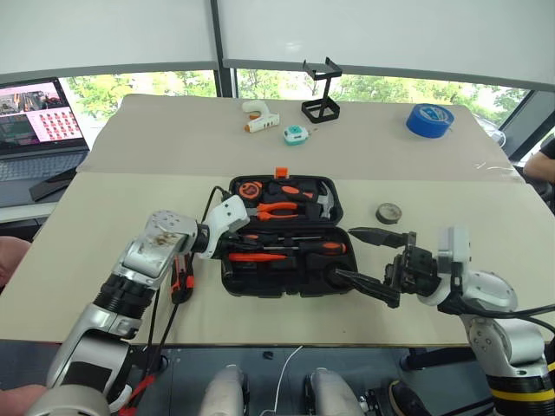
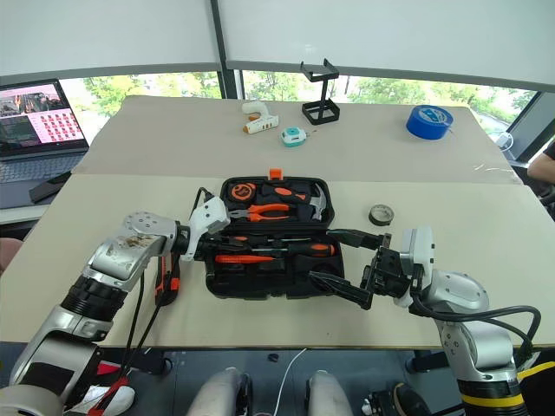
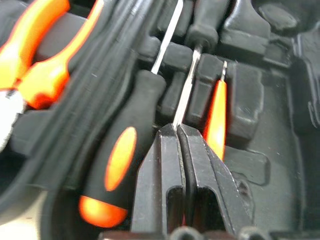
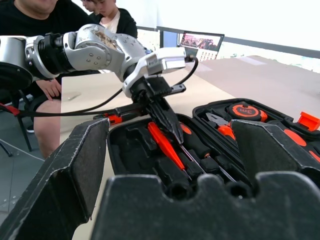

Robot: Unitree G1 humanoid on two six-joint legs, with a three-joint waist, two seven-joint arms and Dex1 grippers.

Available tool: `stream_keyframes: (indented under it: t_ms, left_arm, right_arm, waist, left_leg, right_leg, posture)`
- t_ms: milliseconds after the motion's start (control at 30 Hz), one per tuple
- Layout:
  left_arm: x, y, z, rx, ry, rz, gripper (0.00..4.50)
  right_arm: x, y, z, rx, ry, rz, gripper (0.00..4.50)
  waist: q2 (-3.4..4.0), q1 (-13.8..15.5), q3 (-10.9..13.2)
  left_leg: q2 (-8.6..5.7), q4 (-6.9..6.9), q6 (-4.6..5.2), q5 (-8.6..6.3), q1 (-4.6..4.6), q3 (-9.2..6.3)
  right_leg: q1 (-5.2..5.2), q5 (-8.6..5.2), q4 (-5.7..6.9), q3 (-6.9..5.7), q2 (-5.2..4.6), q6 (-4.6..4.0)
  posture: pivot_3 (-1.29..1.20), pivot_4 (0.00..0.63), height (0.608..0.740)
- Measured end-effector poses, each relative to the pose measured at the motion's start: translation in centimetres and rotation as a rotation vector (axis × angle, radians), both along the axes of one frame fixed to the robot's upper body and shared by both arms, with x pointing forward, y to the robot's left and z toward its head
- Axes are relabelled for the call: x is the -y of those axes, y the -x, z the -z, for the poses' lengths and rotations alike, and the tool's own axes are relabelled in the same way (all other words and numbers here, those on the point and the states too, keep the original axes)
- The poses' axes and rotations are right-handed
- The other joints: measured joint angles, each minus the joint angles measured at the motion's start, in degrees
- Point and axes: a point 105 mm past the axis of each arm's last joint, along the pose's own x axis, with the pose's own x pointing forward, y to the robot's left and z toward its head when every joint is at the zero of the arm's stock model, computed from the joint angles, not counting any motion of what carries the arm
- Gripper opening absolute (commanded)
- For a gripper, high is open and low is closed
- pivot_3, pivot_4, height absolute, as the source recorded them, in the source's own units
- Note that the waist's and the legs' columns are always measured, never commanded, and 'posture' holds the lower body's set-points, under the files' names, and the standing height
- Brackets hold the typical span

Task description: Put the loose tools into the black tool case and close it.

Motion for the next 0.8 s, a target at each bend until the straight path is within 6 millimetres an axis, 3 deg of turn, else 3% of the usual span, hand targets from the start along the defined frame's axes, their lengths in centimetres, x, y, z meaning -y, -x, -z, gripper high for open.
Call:
stream_keyframes:
  t_ms: [567, 800]
  left_arm:
    - [0.1, 0.4, 0.3, 0.058, -0.054, 0.037, 0.13]
    - [1.3, 0.4, 0.1, 0.043, 0.042, 0.027, 0.13]
  right_arm:
    - [0.0, 0.0, 0.1, -0.003, 0.000, 0.002, 4.50]
    - [0.0, 0.0, 0.0, 0.000, -0.005, 0.004, 4.50]
  waist:
    - [0.00, -0.03, 0.00]
    - [0.00, 0.07, 0.00]
  left_leg:
    - [0.00, -0.01, 0.00, 0.00, 0.01, -0.01]
    - [-0.01, 0.02, 0.00, 0.00, 0.00, -0.01]
  right_leg:
    - [0.01, 0.00, -0.01, 0.01, 0.00, 0.00]
    - [0.01, 0.00, 0.00, 0.00, -0.02, 0.00]
  posture:
    - [0.00, 0.150, 0.740]
    - [0.00, 0.150, 0.740]
